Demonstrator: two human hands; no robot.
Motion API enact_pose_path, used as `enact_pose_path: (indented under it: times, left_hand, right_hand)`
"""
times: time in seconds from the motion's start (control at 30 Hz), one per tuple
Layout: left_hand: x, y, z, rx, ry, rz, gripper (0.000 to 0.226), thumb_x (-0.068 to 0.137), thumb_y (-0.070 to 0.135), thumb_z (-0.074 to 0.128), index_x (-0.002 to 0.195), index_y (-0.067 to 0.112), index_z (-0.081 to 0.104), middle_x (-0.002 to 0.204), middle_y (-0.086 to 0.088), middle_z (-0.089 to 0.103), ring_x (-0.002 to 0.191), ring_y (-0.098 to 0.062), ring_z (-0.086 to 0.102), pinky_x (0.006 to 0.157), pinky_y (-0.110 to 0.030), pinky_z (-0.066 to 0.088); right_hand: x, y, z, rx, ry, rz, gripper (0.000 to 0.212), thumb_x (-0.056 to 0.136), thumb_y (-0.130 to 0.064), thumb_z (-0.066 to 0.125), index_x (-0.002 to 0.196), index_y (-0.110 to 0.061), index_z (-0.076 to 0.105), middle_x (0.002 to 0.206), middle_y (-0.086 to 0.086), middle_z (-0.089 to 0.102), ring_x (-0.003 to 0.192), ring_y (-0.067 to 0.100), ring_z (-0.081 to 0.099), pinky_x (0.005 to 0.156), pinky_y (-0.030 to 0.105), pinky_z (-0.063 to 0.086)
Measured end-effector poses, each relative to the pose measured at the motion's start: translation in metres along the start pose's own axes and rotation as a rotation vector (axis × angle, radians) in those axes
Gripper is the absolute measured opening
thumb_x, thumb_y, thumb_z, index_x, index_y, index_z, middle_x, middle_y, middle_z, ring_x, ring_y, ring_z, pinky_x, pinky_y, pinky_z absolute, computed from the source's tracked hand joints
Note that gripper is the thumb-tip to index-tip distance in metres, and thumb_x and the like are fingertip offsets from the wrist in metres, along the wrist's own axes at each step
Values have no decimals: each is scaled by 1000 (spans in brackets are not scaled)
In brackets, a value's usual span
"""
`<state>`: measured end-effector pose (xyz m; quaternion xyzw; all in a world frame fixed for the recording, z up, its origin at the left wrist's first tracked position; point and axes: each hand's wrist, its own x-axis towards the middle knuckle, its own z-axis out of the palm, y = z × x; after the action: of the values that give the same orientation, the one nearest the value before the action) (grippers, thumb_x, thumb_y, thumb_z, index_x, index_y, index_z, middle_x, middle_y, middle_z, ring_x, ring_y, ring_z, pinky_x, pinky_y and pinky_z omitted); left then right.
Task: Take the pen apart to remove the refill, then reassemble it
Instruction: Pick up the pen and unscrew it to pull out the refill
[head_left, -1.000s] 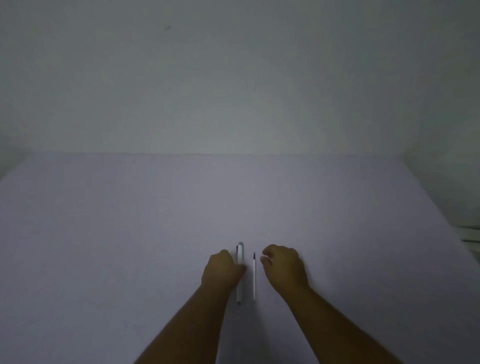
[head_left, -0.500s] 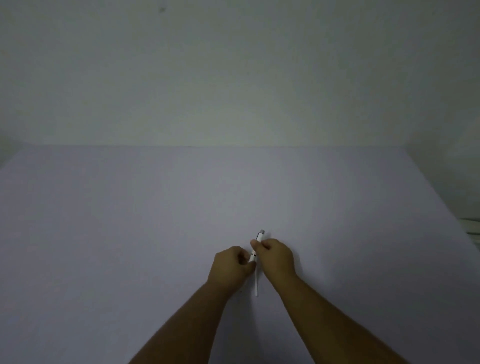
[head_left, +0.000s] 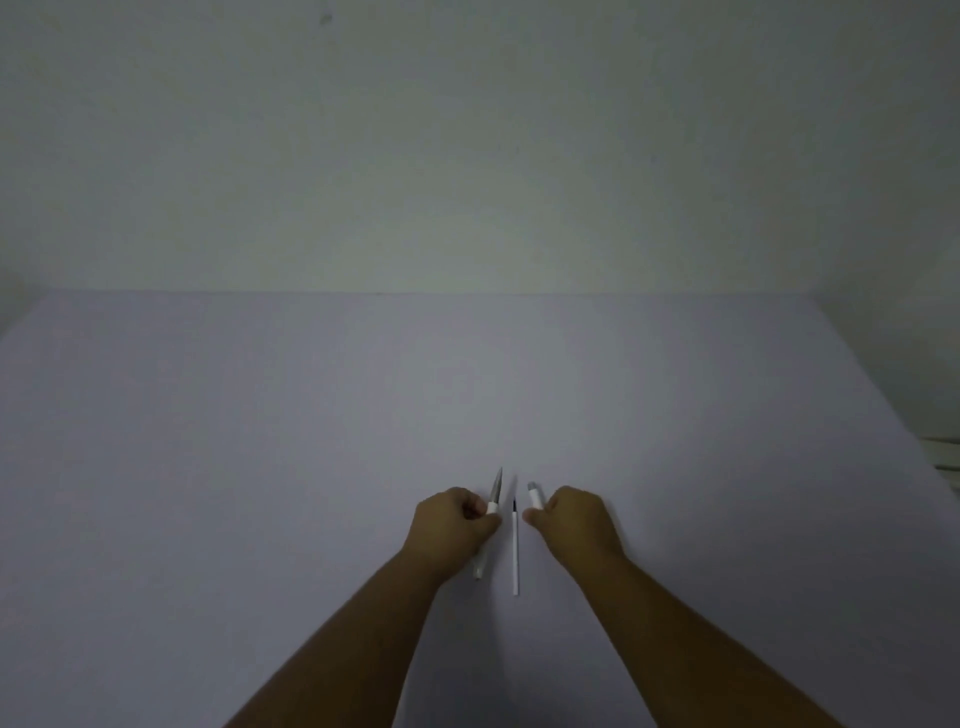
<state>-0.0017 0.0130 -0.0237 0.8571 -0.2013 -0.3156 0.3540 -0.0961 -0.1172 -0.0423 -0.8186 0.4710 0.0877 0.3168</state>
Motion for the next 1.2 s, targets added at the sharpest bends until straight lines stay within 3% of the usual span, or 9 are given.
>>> enact_pose_path:
  times: [0.17, 0.4, 0.57, 0.67, 0.73, 0.83, 1.0, 1.1, 1.2]
  left_hand:
    - [-4, -1, 4, -9, 22, 10, 13, 80, 30, 67, 80, 22, 58, 78, 4, 65, 71, -10, 58, 55, -14, 40]
    - [-10, -1, 3, 11, 49, 24, 17, 77, 34, 69, 70, 31, 53, 70, 14, 58, 64, 1, 53, 44, -10, 37]
    - [-15, 5, 0, 5, 52, 47, 14, 78, 33, 68, 75, 26, 56, 71, 10, 60, 67, -11, 60, 46, -13, 44]
    - [-18, 10, 2, 45, 54, 106, 13, 80, 32, 67, 80, 25, 56, 70, 14, 57, 68, -7, 57, 51, -14, 39]
    - [-21, 13, 3, 42, 32, 128, 14, 80, 30, 69, 84, 25, 56, 72, 14, 57, 65, -2, 55, 52, -13, 39]
    - [-22, 16, 0, 38, -18, 112, 10, 80, 24, 70, 83, 20, 61, 70, 8, 60, 59, -8, 55, 56, -21, 48]
    - [-23, 19, -13, -32, -130, 92, 6, 84, 18, 63, 84, 16, 68, 74, 0, 63, 60, -12, 56, 42, -11, 45]
    - [-25, 21, -16, -44, -149, 94, 7, 84, 15, 62, 82, 16, 69, 72, 0, 63, 58, -10, 54, 49, -17, 44]
    - [-27, 21, -15, -20, -106, 131, 9, 84, 16, 63, 89, 12, 70, 81, -6, 67, 56, -5, 51, 56, -19, 42]
  right_hand:
    - [-7, 3, 10, -33, 68, -9, 45, 77, -43, 68, 98, -4, 61, 105, 15, 67, 98, 31, 64, 80, 38, 51]
    - [-11, 9, 9, 74, 72, 32, 48, 74, -45, 71, 96, -3, 60, 103, 16, 66, 95, 32, 63, 77, 38, 51]
    - [-19, -2, -2, 273, 197, -66, 45, 82, -56, 56, 81, -11, 61, 82, 6, 65, 79, 25, 62, 72, 36, 50]
    - [-25, -18, -7, 527, 47, -90, 37, 79, -52, 62, 66, -18, 56, 61, -4, 55, 58, 11, 50, 58, 26, 41]
    - [-27, -24, -10, 594, 10, -89, 33, 80, -42, 67, 61, -18, 53, 58, -3, 51, 56, 11, 46, 60, 27, 39]
    - [-28, -26, -17, 674, -8, -94, 32, 82, -31, 67, 55, -19, 54, 58, -3, 52, 58, 12, 47, 64, 30, 41]
    - [-34, -25, -26, 892, -163, -123, 14, 86, -21, 63, 74, -14, 69, 68, 0, 61, 66, 12, 54, 66, 24, 46]
    - [-34, -21, -32, 995, -281, -102, 9, 85, -19, 64, 83, -14, 71, 83, 6, 66, 77, 16, 59, 75, 26, 48]
    - [-34, -19, -33, 910, -275, -26, 18, 82, -32, 68, 78, -15, 69, 76, 3, 63, 70, 17, 55, 70, 31, 44]
